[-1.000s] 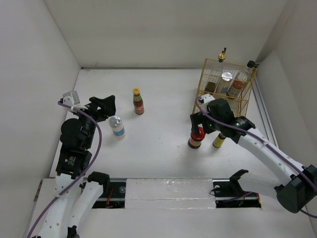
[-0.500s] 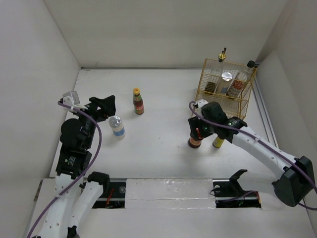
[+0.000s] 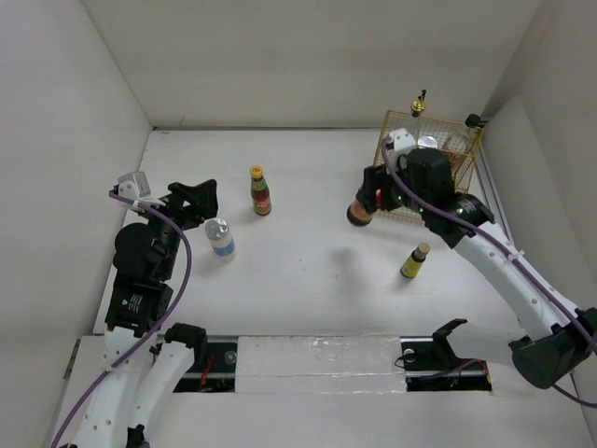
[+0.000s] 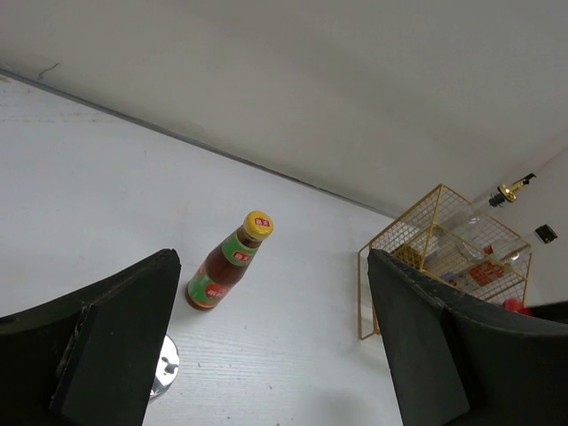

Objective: Organize the condiment bottles

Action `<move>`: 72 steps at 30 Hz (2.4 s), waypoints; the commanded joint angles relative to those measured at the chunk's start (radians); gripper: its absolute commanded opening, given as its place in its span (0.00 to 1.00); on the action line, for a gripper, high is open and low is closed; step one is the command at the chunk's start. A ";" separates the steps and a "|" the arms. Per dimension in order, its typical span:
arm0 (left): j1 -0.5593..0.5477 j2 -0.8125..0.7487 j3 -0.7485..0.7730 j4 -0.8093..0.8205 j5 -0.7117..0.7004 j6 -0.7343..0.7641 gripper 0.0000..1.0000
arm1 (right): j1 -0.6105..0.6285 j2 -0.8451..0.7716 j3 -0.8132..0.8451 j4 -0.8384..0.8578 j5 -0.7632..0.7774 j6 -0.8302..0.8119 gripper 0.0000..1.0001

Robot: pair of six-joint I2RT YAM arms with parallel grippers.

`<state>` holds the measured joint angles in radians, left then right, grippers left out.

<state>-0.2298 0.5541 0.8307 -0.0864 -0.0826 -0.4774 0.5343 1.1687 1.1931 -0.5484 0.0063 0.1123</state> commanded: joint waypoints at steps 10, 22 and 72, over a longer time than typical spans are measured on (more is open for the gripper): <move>-0.008 0.003 0.001 0.054 0.004 0.005 0.83 | -0.325 0.177 0.273 0.329 -0.098 -0.063 0.43; -0.008 0.003 0.001 0.054 0.004 0.005 0.83 | -0.405 0.207 0.301 0.393 -0.151 -0.063 0.43; -0.008 0.012 0.001 0.054 0.032 0.005 0.83 | -0.338 0.510 0.157 0.525 0.033 -0.056 0.72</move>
<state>-0.2298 0.5613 0.8307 -0.0864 -0.0635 -0.4774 0.1852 1.7000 1.3319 -0.1406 0.0162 0.0383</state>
